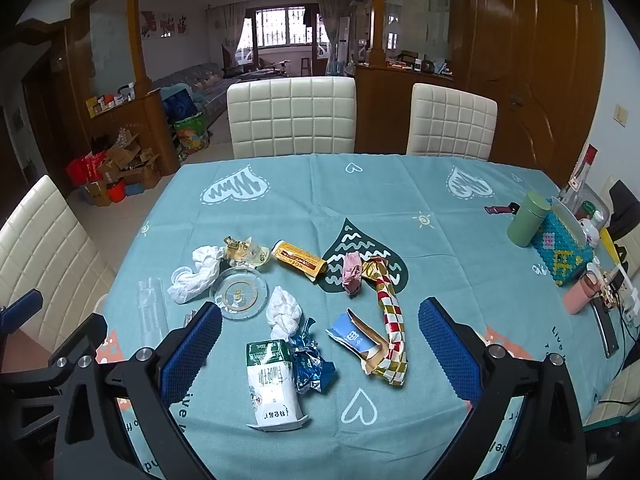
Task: Collect trash
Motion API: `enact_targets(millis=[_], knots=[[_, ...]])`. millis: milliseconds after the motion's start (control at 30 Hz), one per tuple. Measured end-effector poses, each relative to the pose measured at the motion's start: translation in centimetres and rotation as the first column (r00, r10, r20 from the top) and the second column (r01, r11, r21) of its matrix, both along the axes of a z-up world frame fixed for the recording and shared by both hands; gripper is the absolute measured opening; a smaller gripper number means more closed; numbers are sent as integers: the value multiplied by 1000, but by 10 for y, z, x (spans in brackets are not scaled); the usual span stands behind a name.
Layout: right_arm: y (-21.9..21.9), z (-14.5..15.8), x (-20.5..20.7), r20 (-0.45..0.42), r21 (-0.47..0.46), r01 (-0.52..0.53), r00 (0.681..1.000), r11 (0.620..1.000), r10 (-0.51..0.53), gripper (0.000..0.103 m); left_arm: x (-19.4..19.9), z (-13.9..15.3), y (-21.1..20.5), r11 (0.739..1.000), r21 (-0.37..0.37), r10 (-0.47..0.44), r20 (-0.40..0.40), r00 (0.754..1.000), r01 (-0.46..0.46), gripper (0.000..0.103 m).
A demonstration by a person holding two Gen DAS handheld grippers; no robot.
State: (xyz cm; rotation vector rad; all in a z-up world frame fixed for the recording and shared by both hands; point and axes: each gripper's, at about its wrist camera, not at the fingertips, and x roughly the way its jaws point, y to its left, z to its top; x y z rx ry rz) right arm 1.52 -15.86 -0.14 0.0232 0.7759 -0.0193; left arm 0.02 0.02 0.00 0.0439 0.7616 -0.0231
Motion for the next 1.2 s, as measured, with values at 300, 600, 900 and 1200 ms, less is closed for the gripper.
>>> enact_targets(millis=[300, 600, 900, 1200], knots=[[0, -1, 0, -1, 3, 0, 1000, 1000, 0, 96, 0, 0, 0, 1000, 6, 1, 3, 1000, -1, 100], [-1, -1, 1, -2, 3, -1, 1000, 1000, 1, 96, 1, 0, 3, 1000, 3, 1, -4, 1000, -1, 100], [-1, -2, 2, -3, 5, 0, 1000, 1000, 0, 96, 1, 0, -2, 1000, 8, -9, -12, 1000, 9, 100], [-1, -2, 2, -6, 5, -1, 1000, 1000, 1, 96, 3, -3, -3, 1000, 5, -3, -24, 1000, 3, 100]])
